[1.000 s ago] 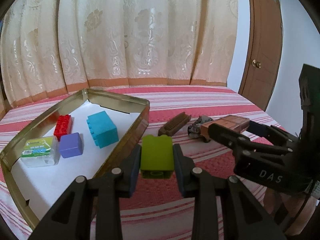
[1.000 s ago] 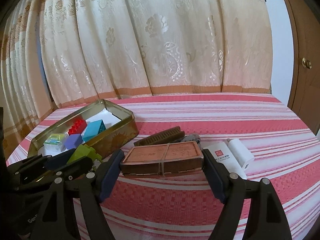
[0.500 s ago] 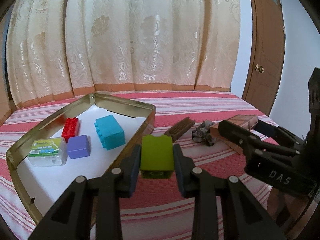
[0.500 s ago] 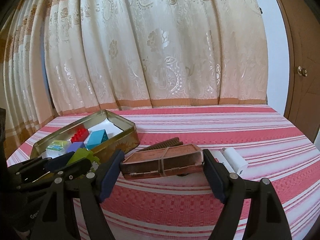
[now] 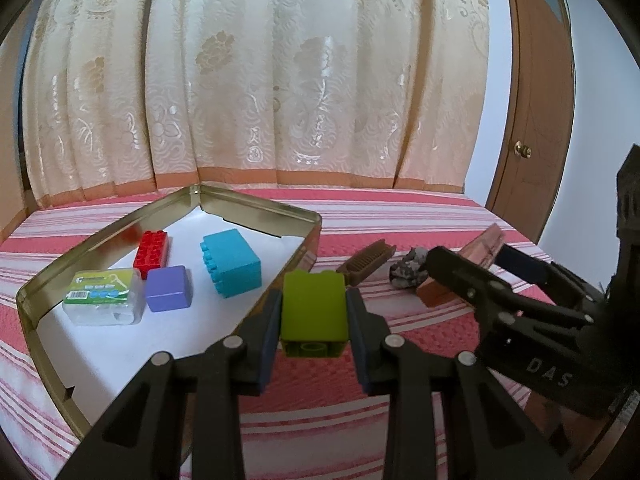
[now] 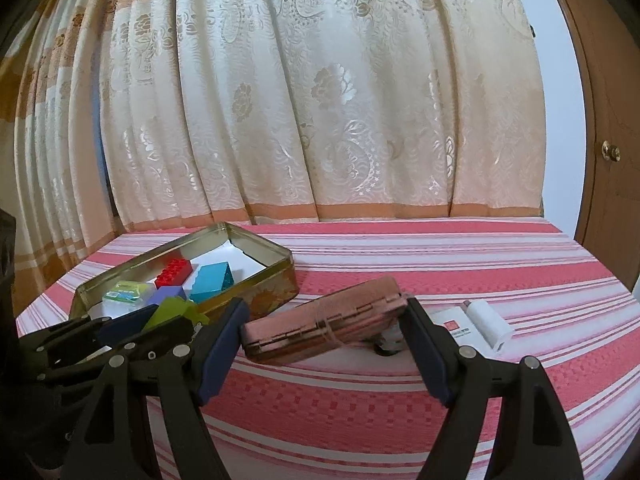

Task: Organize rigid objects
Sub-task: 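Lift the copper box toward the tin with the right tool while the left tool holds the green block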

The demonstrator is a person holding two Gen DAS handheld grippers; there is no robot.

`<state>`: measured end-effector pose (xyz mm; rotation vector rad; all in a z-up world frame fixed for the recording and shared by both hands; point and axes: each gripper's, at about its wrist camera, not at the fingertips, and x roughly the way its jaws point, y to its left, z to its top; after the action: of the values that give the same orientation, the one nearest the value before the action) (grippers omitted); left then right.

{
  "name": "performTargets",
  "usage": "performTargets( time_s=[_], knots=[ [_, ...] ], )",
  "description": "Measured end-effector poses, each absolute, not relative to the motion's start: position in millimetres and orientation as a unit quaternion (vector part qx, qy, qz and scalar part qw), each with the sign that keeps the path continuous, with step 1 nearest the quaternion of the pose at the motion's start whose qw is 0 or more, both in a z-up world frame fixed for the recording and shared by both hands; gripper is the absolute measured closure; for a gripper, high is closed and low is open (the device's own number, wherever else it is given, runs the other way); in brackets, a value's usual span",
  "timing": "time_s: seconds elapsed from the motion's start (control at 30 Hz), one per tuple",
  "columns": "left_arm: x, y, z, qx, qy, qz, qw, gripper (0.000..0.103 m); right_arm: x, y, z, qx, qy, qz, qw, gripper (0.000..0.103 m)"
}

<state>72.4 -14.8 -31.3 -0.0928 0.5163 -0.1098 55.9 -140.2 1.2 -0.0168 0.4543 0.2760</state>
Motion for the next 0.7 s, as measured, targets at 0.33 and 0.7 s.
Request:
performTargets(
  time_s=[0.33,0.7],
  knots=[
    [61.0,-10.6,-26.9,-0.042,0.230,-0.026,0.972,0.072,51.8,-135.2,1.9,-0.011,0.212,0.141,0.967,0.024],
    [59.2,-13.4,-25.9,-0.025,0.227,-0.023,0.973,0.072,53.0,-139.2,2.2,0.002,0.208,0.138,0.968,0.024]
  ],
)
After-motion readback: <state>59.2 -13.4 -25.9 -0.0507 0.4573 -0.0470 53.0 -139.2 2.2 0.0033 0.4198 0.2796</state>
